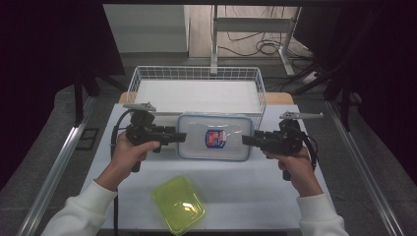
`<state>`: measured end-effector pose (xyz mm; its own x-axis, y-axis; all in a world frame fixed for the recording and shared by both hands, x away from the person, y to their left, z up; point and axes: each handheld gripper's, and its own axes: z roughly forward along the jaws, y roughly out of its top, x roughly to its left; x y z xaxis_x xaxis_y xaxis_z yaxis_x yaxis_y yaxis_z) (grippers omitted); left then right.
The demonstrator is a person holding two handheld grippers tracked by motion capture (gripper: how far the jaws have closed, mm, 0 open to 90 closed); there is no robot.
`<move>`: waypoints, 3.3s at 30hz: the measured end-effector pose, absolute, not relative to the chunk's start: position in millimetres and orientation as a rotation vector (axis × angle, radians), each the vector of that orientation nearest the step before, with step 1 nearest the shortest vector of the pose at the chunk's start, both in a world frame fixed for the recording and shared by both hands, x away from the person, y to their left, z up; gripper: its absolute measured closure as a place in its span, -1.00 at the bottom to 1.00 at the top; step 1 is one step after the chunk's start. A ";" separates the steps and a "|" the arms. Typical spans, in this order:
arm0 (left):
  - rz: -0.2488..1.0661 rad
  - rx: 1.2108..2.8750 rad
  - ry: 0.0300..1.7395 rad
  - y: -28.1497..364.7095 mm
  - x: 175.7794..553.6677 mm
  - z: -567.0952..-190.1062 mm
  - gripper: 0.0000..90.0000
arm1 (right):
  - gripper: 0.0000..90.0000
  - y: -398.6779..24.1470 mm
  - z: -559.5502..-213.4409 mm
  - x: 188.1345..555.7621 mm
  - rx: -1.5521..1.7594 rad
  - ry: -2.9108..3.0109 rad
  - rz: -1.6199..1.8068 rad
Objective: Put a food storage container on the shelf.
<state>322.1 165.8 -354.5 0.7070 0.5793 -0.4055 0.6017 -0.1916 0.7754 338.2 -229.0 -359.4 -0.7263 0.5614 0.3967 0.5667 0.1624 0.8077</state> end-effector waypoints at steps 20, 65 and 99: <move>0.039 1.795 0.904 193.6 354.2 -307.1 0.21 | 0.11 -201.5 -299.6 380.2 -1.092 -2.444 -1.696; -0.025 1.749 1.032 215.7 420.8 -305.7 0.17 | 0.06 -171.9 -291.3 461.8 -1.181 -2.377 -1.598; 0.080 1.701 1.135 208.9 431.2 -316.6 -0.13 | 0.02 -171.0 -291.9 461.1 -1.457 -2.316 -1.671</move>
